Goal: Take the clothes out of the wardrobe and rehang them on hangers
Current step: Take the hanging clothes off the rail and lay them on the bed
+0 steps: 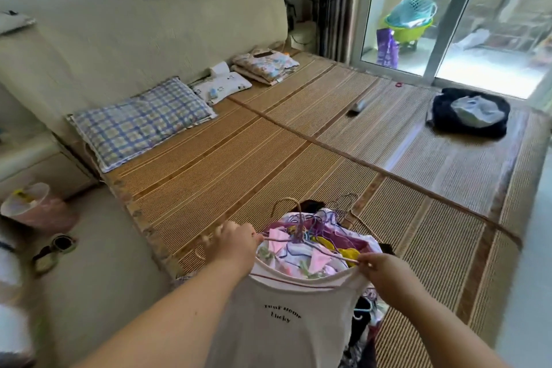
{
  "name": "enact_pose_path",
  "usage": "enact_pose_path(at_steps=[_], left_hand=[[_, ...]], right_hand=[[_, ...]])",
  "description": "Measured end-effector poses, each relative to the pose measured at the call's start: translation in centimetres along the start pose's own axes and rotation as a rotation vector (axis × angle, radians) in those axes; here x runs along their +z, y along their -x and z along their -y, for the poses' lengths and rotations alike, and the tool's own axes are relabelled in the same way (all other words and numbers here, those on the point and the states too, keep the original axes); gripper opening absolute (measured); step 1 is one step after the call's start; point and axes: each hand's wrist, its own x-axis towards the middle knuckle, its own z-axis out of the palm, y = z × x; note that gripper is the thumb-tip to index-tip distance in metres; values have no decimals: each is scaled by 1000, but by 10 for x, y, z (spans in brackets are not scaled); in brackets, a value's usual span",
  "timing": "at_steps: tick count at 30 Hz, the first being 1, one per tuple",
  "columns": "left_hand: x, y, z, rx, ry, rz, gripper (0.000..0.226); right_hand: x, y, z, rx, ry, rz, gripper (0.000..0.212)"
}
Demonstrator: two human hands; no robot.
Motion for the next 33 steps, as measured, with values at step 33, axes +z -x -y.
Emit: enact_pose_path(at_steps=[33], left_hand=[[-198, 236, 264, -391, -138, -406, 64]], right_hand=[[61, 118, 463, -1326, 154, 197, 55]])
